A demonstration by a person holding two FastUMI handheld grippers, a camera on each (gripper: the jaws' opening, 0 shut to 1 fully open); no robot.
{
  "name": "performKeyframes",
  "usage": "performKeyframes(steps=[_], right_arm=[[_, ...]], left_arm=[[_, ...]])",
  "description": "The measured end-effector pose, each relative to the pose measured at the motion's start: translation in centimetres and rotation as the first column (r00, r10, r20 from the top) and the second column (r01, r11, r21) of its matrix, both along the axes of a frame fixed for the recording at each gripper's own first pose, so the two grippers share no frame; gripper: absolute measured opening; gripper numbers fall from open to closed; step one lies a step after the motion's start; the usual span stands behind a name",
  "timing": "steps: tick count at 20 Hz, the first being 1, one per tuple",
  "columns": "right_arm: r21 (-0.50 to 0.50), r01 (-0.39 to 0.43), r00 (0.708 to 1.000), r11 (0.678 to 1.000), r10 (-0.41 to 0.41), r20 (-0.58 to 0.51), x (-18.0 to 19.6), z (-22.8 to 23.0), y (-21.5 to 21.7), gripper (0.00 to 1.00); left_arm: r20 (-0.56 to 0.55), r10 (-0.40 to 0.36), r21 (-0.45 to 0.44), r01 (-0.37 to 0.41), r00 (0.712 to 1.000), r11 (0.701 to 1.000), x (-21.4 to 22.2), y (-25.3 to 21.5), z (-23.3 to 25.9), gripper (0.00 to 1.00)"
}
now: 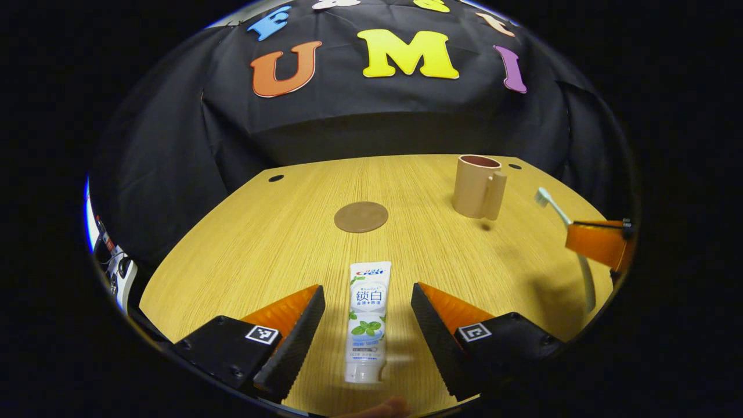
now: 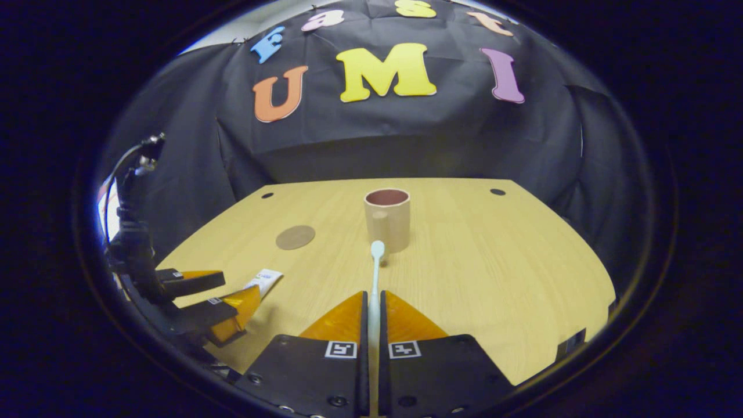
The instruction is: Put the toothbrush and toothpaste on the desktop into the cup, then pick up the cup and place it on the coaster on the desktop.
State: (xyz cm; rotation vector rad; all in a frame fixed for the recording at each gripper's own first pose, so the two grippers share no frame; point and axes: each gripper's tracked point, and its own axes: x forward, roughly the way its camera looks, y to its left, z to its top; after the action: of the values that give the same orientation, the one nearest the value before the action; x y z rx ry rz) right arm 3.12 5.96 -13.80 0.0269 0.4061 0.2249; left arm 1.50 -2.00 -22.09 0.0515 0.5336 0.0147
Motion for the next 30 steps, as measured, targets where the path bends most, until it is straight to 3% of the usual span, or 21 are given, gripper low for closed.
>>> performKeyframes(steps=[2, 3, 5, 7, 8, 16, 19, 20, 22, 25, 27, 30], right_arm=[[0.0, -0.013, 0.999, 1.0, 0.013, 0.034, -0.5, 1.4, 0.3, 0.04], [-0.001, -0.017, 0.998, 1.0, 0.017, 0.052, -0.6, 2.0, 0.4, 0.04], [-0.01, -0.016, 0.996, 1.0, 0.017, 0.085, -0.8, 3.0, 0.3, 0.05], [-0.012, -0.022, 0.995, 1.0, 0.023, 0.097, -1.1, 3.4, 0.4, 0.04], [-0.009, -0.022, 0.995, 1.0, 0.023, 0.099, -1.2, 3.5, 0.4, 0.04], [-0.004, -0.004, 0.992, 1.0, 0.005, 0.13, -0.6, 5.1, -0.2, 0.04], [-0.005, -0.004, 0.988, 1.0, 0.005, 0.152, -0.1, 5.8, -0.3, 0.04], [0.001, -0.007, 0.987, 1.0, 0.007, 0.161, 0.3, 6.2, -0.2, 0.04], [0.013, -0.008, 0.983, 1.0, 0.006, 0.185, 1.7, 7.3, 0.0, 0.05], [0.038, -0.016, 0.971, 0.999, 0.006, 0.24, 4.7, 9.3, 0.3, 0.04], [0.077, -0.034, 0.965, 0.996, 0.013, 0.261, 7.4, 10.4, 0.9, 0.04], [0.11, -0.032, 0.964, 0.993, 0.002, 0.265, 11.7, 11.3, 1.0, 0.05]], left_arm=[[-0.057, 0.001, -0.061, -0.005, 0.998, 0.998, -0.3, -0.7, -1.2, 0.98], [-0.1, 0.004, -0.091, -0.013, 0.995, 0.996, -0.6, -1.1, -1.9, 0.93], [-0.125, 0.014, -0.087, -0.025, 0.992, 0.996, -0.7, -0.7, -2.4, 0.89], [-0.15, 0.031, -0.08, -0.043, 0.988, 0.996, -0.9, -0.2, -3.0, 0.78], [-0.145, 0.03, -0.084, -0.043, 0.989, 0.996, -0.8, -0.3, -2.7, 0.68], [-0.146, 0.038, -0.065, -0.048, 0.989, 0.997, -0.6, 0.2, -2.6, 0.46], [-0.105, 0.018, -0.105, -0.029, 0.994, 0.994, -0.4, -0.1, -2.1, 0.43], [-0.081, 0.01, -0.118, -0.019, 0.997, 0.993, -0.2, -0.3, -1.8, 0.47], [-0.012, 0.01, -0.122, -0.012, 1.0, 0.993, 0.6, 0.0, -0.2, 0.42], [0.091, 0.006, -0.134, 0.006, 0.996, 0.991, 1.6, 0.3, 2.6, 0.46], [0.162, -0.002, -0.145, 0.026, 0.987, 0.989, 2.4, 0.4, 4.3, 0.37], [0.242, -0.015, -0.153, 0.053, 0.97, 0.987, 3.4, 0.2, 6.0, 0.41]])
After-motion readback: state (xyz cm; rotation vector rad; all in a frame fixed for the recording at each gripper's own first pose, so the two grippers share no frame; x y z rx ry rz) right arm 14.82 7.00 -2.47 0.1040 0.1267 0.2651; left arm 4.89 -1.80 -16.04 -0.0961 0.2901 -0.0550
